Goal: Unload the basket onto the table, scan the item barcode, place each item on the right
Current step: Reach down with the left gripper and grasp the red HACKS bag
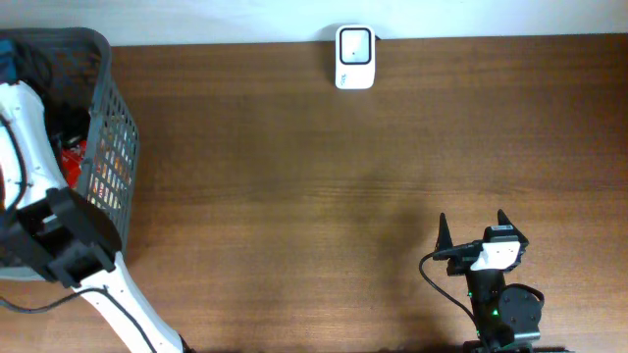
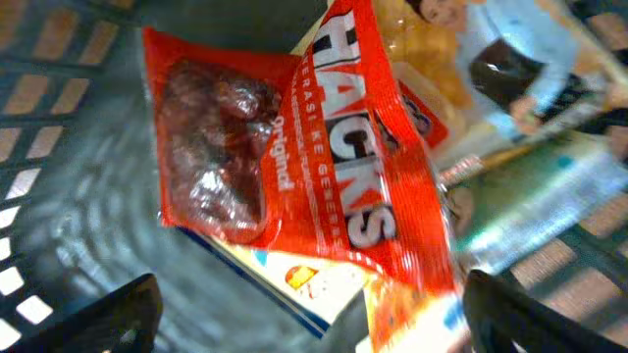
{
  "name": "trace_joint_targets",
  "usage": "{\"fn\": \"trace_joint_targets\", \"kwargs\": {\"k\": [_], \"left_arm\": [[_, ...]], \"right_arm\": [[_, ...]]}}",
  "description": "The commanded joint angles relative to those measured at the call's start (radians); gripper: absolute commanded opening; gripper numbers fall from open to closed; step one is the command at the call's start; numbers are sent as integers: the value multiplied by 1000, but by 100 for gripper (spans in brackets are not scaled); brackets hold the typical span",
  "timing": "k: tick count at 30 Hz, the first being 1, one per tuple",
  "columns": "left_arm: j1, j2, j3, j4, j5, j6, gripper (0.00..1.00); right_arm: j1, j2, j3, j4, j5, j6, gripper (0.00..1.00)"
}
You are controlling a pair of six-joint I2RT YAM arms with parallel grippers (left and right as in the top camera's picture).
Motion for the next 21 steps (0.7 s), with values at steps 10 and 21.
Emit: {"fn": "trace_joint_targets", "kwargs": {"k": [10, 21], "left_arm": [[8, 101, 0, 55, -25, 2, 100], [8, 164, -26, 24, -23, 2, 70]], "right_arm": [[-5, -6, -8, -4, 5, 8, 98], [-5, -6, -8, -4, 5, 8, 98]]}}
